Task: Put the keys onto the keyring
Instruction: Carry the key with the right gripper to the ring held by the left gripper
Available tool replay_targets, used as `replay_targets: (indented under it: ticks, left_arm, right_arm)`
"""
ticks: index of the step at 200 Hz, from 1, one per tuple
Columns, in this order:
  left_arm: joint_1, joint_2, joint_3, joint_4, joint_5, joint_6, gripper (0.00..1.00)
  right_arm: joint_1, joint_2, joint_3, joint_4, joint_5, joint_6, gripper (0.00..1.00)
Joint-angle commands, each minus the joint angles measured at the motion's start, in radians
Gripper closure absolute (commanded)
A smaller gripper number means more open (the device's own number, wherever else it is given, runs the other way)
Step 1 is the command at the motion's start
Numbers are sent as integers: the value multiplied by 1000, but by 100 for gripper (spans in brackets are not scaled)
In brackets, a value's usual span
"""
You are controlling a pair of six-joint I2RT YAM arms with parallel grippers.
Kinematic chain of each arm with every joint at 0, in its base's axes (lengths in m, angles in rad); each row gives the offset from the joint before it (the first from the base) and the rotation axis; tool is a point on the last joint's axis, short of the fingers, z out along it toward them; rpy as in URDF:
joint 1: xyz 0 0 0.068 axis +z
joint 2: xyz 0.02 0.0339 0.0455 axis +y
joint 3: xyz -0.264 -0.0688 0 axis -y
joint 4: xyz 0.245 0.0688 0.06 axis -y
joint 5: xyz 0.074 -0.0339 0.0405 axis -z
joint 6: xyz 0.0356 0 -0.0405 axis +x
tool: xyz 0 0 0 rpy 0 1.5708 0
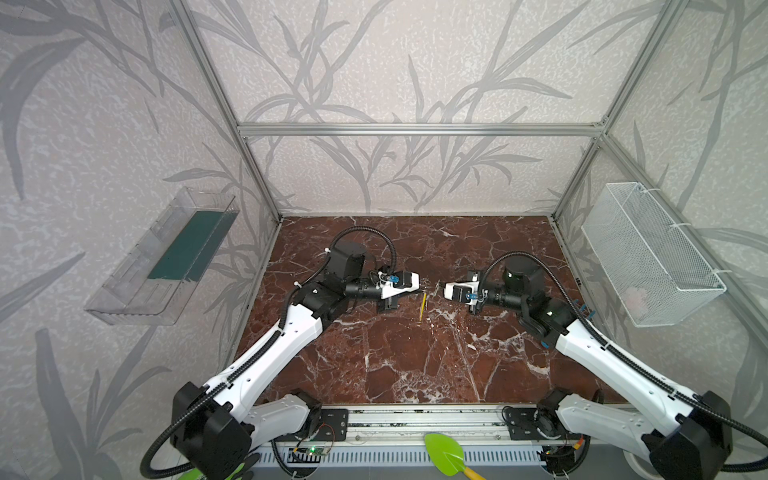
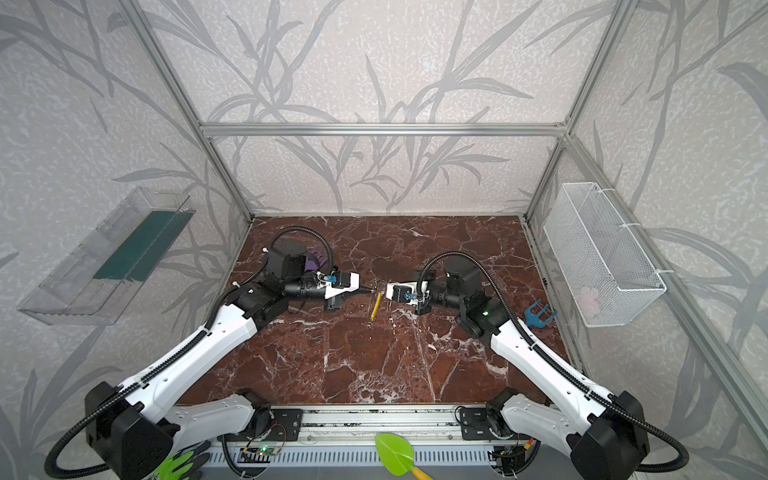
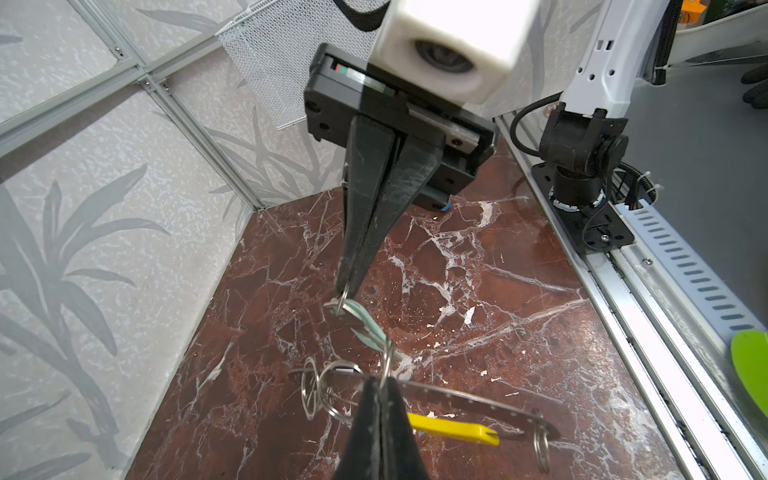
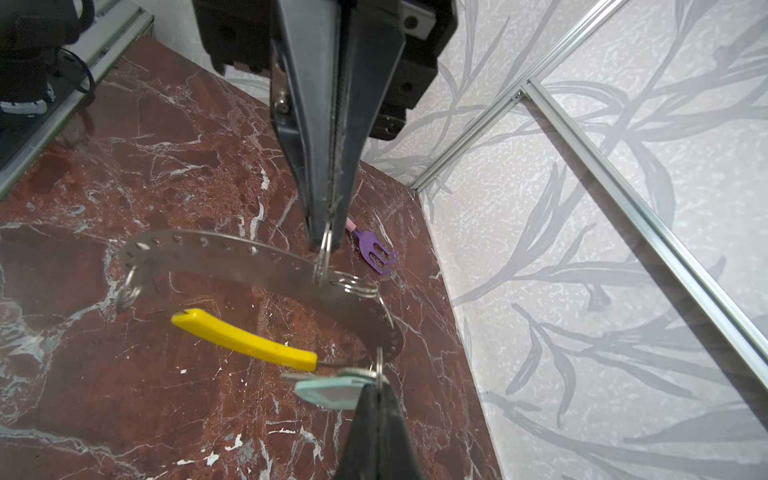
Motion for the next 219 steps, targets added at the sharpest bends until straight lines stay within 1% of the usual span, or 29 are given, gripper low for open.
replay_targets:
  ticks: [1,19,65,105,142,179,219]
  left_arm:
    - [-18,15,41,-55,41,12,100]
    - [-31,21,42,-66,33,15,100]
    - [-50,51,67,-99,8,35,100]
    - [-52,70,94,-133,-6,58,100]
    - [-53,84,116,-168,-8,76,100]
    - [-60,99,136,-199,-8,93,100]
    - [-80,114,167,-265,-16,138,100]
  right_arm:
    - [10,-16,37,-8,-32,-71,100]
    - [20,-19,41,-22,-35,-107,100]
    - [32,-31,53,-37,-73,-134,100]
    - [36,-47,67,-98,-121,-173,100]
    - [41,-46,92,-182,-143,-228,100]
    - [45,-36,103,-216,-133,-262,100]
    - [47,-17,106,-226,-109,-269,100]
